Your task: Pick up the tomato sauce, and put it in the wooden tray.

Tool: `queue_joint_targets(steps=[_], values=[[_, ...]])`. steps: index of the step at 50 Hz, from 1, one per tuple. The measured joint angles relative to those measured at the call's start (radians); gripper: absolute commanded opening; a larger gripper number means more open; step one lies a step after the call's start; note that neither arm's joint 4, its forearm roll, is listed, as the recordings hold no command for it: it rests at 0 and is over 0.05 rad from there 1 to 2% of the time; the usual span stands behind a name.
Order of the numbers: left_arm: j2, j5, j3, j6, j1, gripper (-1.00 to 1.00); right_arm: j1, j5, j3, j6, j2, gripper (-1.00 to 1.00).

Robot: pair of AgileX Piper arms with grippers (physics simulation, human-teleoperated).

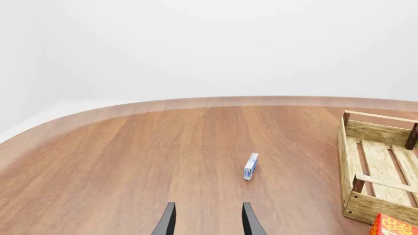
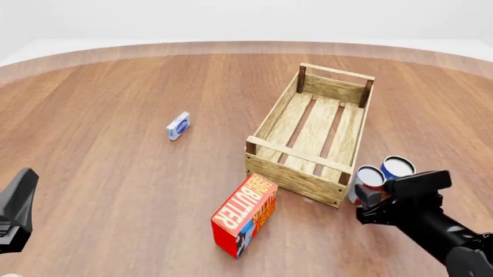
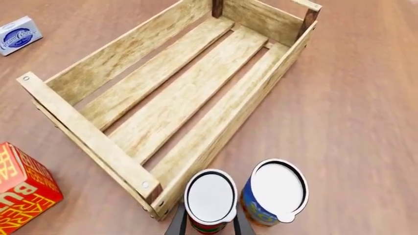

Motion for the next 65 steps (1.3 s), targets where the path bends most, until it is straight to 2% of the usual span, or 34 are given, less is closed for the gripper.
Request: queue_joint_targets(steps=[34, 65], values=[[0.0, 0.0, 0.0, 0.0, 0.0, 1.0, -0.034, 0.295, -0.023, -0.031, -0.331, -1.0], [0.0, 0.0, 0.0, 0.0, 0.0, 1.0, -0.037, 0.578, -0.106, -0.035, -0.592, -1.0]])
